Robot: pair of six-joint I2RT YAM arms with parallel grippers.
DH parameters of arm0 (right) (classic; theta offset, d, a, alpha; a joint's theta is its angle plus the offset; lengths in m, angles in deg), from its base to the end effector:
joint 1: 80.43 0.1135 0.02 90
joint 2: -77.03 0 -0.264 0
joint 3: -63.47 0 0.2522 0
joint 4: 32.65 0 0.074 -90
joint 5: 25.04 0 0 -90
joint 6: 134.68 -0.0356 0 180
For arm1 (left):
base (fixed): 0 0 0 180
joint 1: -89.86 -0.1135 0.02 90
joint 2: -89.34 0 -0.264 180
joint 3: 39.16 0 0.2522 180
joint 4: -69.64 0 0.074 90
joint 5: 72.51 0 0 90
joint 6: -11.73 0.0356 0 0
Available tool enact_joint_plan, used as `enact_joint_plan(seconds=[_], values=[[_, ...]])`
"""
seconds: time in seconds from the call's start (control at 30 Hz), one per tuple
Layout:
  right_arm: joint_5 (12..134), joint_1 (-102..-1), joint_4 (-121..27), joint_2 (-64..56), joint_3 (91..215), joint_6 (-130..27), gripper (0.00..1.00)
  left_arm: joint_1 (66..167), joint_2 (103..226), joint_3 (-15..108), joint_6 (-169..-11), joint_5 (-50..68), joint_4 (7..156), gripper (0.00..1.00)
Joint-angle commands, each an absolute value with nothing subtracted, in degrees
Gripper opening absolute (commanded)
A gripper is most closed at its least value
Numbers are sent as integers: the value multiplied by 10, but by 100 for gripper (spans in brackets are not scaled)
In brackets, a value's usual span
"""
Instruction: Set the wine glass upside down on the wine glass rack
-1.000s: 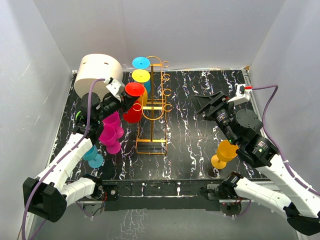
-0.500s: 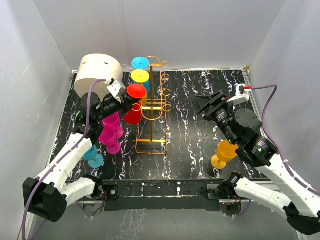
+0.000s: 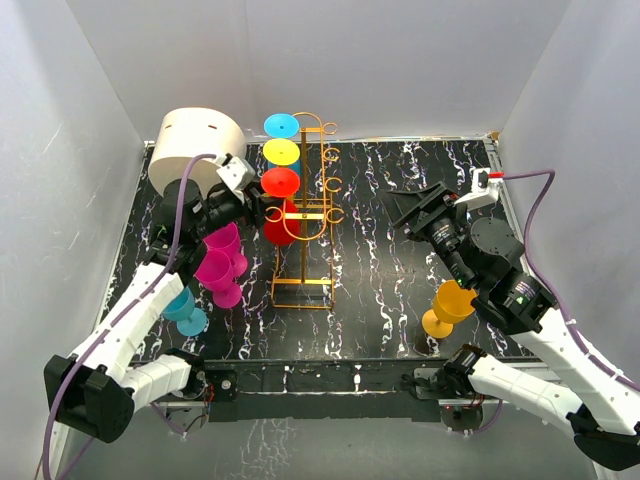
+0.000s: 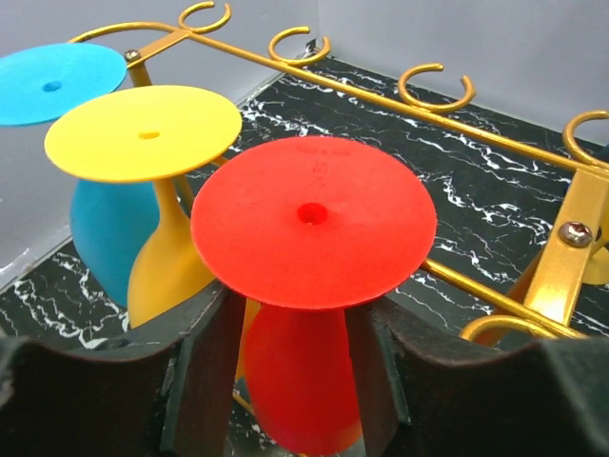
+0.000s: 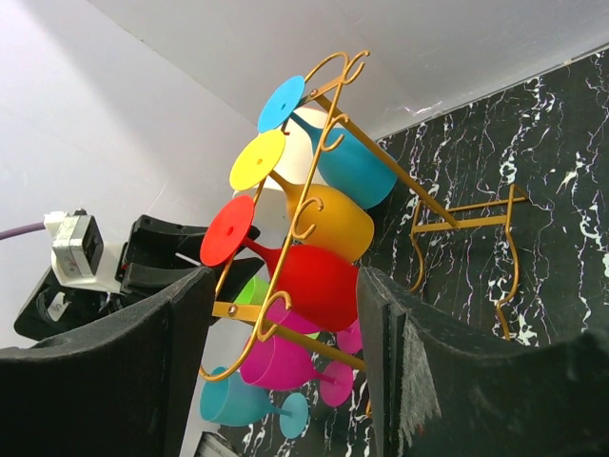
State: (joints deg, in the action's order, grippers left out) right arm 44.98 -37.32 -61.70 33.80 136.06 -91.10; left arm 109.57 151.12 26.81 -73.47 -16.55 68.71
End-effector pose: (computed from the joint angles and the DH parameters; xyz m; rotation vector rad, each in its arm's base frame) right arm 0.1214 0.0970 0.4186 0.3340 1.6131 0.9456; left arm 0.2284 -0.1030 0.3738 0.7832 1.3157 -0.6467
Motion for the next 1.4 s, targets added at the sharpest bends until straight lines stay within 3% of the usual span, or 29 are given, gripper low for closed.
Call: enact_joint_plan(seconds=[0.0, 0.2, 0.47, 0.93, 1.37], values=[[444, -371, -608, 347, 1364, -909, 60, 1093, 1484, 295, -701, -133, 739, 47], [432, -370, -626, 353, 1356, -908, 62, 1093, 1447, 274, -684, -112, 786, 56], [391, -371, -699, 348, 1364, -901, 63, 1092, 1378, 248, -691, -76, 859, 57], [223, -371, -1208, 270, 1449, -1151, 57, 1093, 1251, 249, -731, 122, 857, 67], [213, -371, -1247, 262, 1437, -1145, 46, 1093, 1226, 305, -768, 144, 826, 74]])
